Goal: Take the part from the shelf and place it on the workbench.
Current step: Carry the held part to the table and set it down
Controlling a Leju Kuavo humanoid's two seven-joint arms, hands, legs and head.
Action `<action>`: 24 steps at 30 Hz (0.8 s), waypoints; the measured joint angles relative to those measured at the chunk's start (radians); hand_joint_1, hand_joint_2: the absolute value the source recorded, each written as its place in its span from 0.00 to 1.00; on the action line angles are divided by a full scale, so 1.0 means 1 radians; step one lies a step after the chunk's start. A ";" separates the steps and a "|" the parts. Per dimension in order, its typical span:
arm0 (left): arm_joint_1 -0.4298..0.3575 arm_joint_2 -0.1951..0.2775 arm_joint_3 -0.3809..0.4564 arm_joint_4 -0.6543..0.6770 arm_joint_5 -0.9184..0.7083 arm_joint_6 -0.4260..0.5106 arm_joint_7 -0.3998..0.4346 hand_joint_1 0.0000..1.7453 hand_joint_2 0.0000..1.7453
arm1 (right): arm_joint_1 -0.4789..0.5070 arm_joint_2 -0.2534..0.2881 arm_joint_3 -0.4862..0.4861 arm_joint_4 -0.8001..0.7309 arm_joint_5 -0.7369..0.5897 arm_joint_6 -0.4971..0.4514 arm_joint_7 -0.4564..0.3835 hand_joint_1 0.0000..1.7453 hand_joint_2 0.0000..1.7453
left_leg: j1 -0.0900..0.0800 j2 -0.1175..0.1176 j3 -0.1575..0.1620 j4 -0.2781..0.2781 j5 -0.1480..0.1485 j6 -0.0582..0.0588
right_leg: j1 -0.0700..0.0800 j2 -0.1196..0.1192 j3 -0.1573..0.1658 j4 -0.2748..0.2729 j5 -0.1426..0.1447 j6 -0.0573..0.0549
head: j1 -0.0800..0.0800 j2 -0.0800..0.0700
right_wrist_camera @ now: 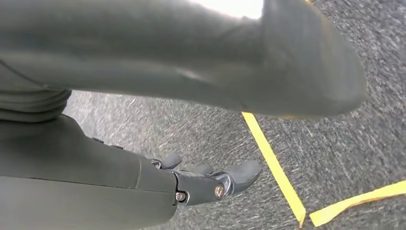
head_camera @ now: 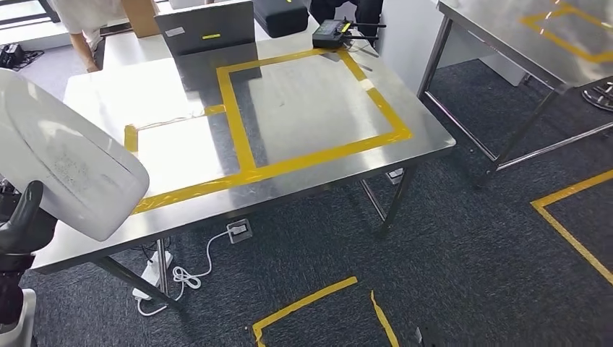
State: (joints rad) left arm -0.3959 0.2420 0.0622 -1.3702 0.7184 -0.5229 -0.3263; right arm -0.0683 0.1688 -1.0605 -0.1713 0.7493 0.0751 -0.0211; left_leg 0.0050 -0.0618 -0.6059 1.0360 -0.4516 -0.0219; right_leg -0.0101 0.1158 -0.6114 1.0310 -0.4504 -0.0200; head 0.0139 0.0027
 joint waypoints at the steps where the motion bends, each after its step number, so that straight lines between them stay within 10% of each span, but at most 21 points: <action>1: 0.000 0.001 -0.001 -0.002 0.000 0.000 0.000 1.00 1.00 | 0.002 0.000 0.000 0.000 0.001 0.000 -0.005 0.00 0.00 | 0.000 0.000 0.005 -0.010 -0.005 -0.001 | 0.001 0.006 -0.003 0.001 0.000 0.001 | -0.001 0.000; 6: 0.002 0.005 -0.002 -0.015 0.001 0.001 0.000 1.00 1.00 | 0.007 0.000 0.000 0.000 0.004 -0.001 -0.025 0.00 0.00 | -0.001 -0.001 0.008 -0.014 -0.005 0.000 | -0.001 0.006 0.001 -0.009 0.002 0.000 | 0.000 0.000; 17: 0.014 0.018 -0.002 -0.036 0.001 0.001 0.000 1.00 1.00 | 0.006 0.001 0.000 0.000 0.008 -0.002 -0.029 0.00 0.00 | -0.010 0.004 0.012 -0.011 -0.009 0.036 | -0.011 -0.005 0.006 -0.008 0.003 0.043 | 0.009 0.000; 21: 0.018 0.020 -0.001 -0.040 0.001 0.001 -0.001 1.00 1.00 | 0.000 0.000 0.000 0.000 0.008 -0.002 -0.029 0.00 0.00 | -0.006 0.028 0.021 -0.017 -0.009 0.047 | -0.001 -0.097 -0.080 0.162 -0.085 0.046 | 0.024 0.000; 24: 0.026 0.020 -0.001 -0.041 0.001 0.001 0.000 1.00 1.00 | -0.001 0.000 0.000 0.000 0.008 -0.002 -0.029 0.00 0.00 | -0.006 0.044 0.021 -0.016 -0.014 0.044 | -0.003 -0.110 -0.142 0.270 -0.115 0.048 | 0.033 0.000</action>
State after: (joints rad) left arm -0.3701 0.2624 0.0609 -1.4107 0.7198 -0.5219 -0.3265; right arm -0.0691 0.1686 -1.0605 -0.1713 0.7576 0.0730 -0.0498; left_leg -0.0005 -0.0178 -0.5846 1.0205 -0.4651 0.0219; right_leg -0.0130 0.0059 -0.7536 1.3011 -0.5659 0.0275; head 0.0468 0.0027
